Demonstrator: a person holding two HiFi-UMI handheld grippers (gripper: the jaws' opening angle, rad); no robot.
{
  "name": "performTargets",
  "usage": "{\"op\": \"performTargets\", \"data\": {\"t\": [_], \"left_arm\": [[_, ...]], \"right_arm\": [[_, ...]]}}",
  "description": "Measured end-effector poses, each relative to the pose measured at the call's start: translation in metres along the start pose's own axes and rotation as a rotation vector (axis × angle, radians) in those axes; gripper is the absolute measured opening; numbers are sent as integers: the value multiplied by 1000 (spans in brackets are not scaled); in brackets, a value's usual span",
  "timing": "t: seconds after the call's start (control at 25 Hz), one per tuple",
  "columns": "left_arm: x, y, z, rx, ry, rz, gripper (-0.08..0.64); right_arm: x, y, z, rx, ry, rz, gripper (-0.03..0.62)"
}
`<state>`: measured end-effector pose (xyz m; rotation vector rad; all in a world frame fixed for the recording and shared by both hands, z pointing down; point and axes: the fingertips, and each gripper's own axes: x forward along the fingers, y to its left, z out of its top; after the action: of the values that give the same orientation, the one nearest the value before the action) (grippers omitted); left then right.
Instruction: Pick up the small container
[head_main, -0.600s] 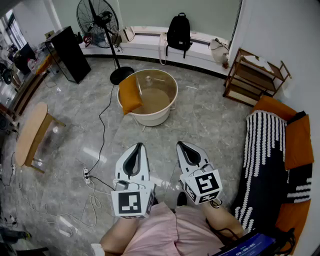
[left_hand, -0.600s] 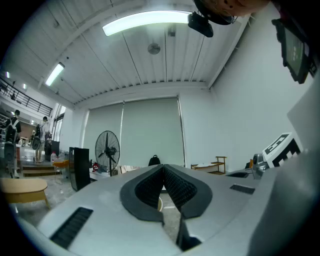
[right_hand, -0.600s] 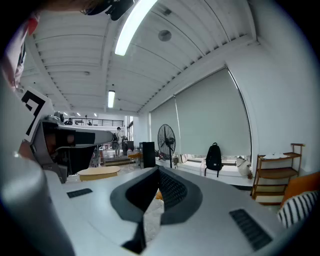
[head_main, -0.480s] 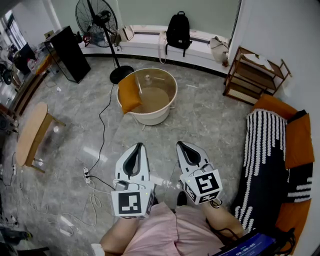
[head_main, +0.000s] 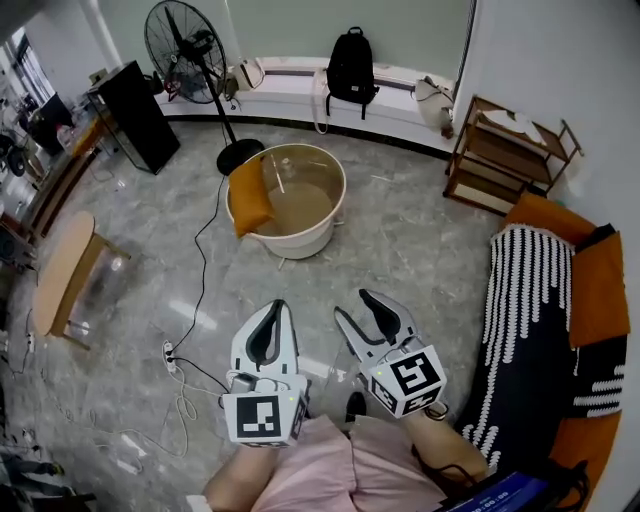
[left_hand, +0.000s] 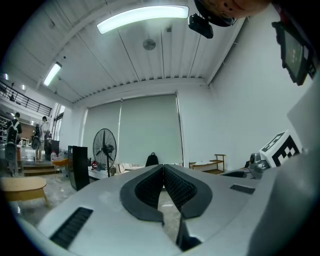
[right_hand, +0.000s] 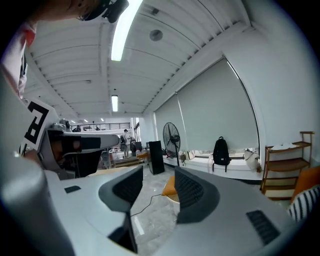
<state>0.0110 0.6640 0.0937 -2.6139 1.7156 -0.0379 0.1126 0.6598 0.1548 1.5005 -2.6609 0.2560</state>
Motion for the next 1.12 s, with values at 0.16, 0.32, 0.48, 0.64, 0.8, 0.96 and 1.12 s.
{"op": "performTargets", "data": {"t": [0.16, 0.32, 0.48, 0.64, 0.8, 0.96, 1.12], "left_arm": [[8, -2, -3, 14, 18, 28, 12], [17, 10, -11, 17, 40, 59, 12], [39, 31, -23, 8, 57, 83, 12], [83, 63, -31, -13, 56, 100, 12], [136, 104, -34, -25, 46, 105, 12], [189, 147, -33, -26, 46, 86, 12], [230, 185, -29, -19, 42, 61, 12]], "right_arm": [[6, -15, 1, 7, 0, 13, 193], [22, -26, -5, 19, 8, 13, 195], [52, -43, -9, 24, 22, 7, 198], [98, -67, -7, 15, 37, 2, 206], [153, -87, -1, 3, 50, -2, 206], [215, -106, 12, -3, 58, -26, 204], [268, -118, 30, -16, 48, -51, 204]]}}
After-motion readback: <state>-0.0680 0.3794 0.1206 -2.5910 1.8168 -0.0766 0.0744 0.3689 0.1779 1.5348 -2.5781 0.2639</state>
